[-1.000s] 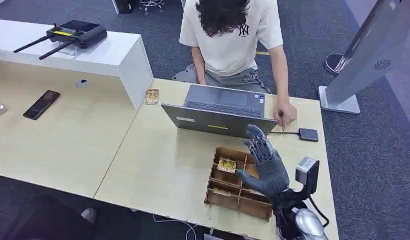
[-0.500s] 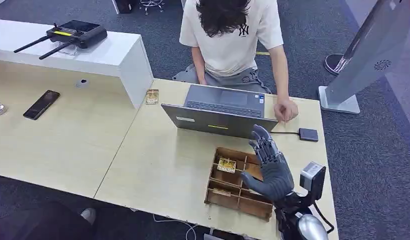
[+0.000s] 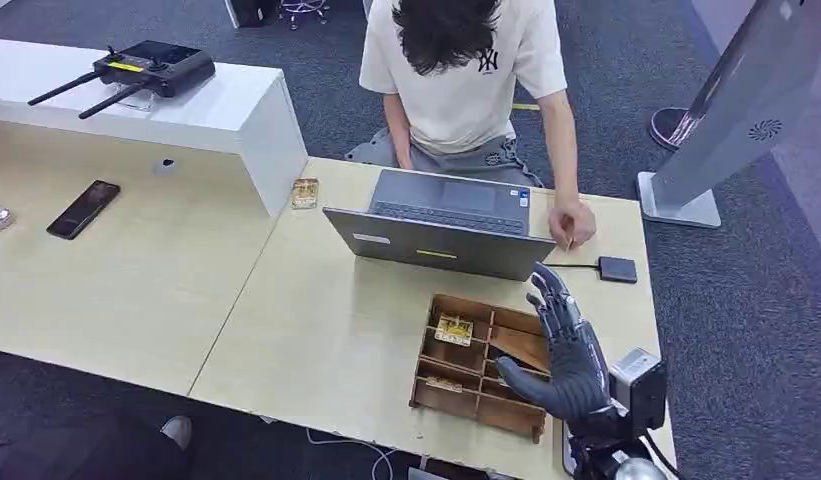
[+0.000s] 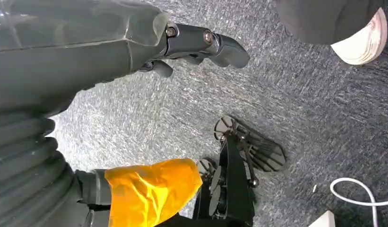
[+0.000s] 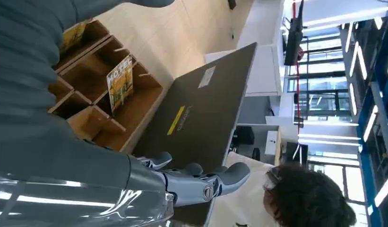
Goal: Pass the card to the sensor for recognition and then transmit it.
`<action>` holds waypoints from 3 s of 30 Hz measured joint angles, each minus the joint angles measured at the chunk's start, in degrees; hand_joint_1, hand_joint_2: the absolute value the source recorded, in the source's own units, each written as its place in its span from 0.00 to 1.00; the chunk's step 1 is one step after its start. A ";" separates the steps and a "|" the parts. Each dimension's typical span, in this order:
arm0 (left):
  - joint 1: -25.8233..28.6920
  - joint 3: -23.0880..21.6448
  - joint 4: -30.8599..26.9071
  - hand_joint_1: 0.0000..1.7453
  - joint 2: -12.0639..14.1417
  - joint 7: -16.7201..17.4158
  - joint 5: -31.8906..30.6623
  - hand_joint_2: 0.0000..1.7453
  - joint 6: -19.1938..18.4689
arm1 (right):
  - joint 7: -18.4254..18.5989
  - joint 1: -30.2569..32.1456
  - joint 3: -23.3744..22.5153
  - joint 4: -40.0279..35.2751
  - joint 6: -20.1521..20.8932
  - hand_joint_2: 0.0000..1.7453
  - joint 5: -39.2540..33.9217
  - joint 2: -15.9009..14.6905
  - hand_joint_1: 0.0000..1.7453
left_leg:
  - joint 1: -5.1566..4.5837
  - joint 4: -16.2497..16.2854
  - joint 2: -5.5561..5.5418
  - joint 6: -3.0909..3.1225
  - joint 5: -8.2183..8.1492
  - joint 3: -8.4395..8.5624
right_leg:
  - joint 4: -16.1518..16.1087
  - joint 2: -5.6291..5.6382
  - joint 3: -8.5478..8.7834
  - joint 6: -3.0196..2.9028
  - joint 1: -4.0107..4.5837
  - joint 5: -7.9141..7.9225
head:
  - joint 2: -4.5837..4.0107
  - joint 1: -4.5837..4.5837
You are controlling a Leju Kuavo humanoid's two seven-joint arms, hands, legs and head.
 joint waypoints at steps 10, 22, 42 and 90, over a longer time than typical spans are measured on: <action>-0.01 -0.50 0.00 0.00 0.83 -0.37 -0.47 1.00 0.00 | 0.70 1.85 0.11 -2.87 -3.80 1.00 6.64 -1.40 0.84 | 0.00 0.00 0.00 0.00 0.00 0.00 | 0.00 0.00 0.00 0.00 0.00 0.00 | 0.00 0.02; -2.27 5.75 0.00 0.00 0.63 2.23 9.83 1.00 1.14 | 0.53 -0.04 5.01 -1.09 -12.49 1.00 18.69 -3.78 0.64 | 0.00 0.00 0.01 0.00 0.00 0.00 | 0.00 0.00 0.02 0.00 0.00 0.00 | 0.00 0.00; -2.28 6.47 0.00 0.00 0.66 2.47 9.77 1.00 0.61 | 7.65 -0.99 10.97 -0.31 -22.71 1.00 40.24 -10.45 0.77 | 0.00 0.00 0.00 0.00 0.00 0.00 | 0.00 -0.01 0.02 0.00 0.00 0.00 | 0.00 0.00; -2.47 7.26 0.00 0.00 0.92 3.45 9.55 1.00 0.33 | 14.99 -3.08 19.10 1.37 -23.00 1.00 51.67 -14.71 0.46 | 0.00 0.00 0.00 0.00 0.00 0.00 | 0.00 -0.01 0.02 0.00 0.00 0.00 | 0.00 0.02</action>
